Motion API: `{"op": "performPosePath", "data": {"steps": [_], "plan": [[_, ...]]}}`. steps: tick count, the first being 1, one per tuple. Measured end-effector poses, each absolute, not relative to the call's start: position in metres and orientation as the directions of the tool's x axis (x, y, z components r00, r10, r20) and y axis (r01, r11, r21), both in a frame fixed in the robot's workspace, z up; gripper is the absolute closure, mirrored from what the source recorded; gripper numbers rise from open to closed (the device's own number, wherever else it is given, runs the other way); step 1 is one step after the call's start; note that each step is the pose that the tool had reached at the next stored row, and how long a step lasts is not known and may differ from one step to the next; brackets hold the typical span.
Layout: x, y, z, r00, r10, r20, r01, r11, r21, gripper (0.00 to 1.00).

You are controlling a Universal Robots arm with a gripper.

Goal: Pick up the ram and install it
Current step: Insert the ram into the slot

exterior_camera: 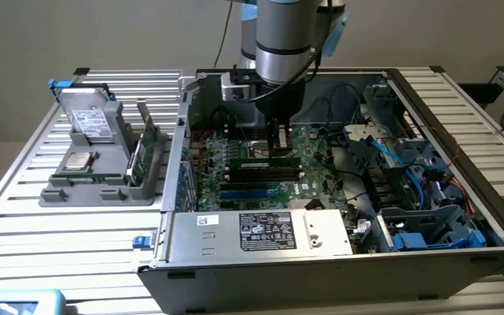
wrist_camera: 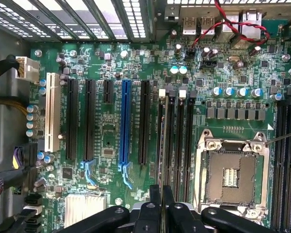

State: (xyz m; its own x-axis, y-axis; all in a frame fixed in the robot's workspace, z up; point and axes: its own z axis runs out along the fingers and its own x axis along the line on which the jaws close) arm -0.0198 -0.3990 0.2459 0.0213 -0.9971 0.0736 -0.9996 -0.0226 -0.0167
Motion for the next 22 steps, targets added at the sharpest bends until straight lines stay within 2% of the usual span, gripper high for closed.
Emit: {"op": "performPosePath", "data": {"steps": [22], "plan": [[-0.0196, -0.3985, 0.2403, 0.021, -0.995, 0.093, -1.000, -0.023, -0.016, 0.87]]}}
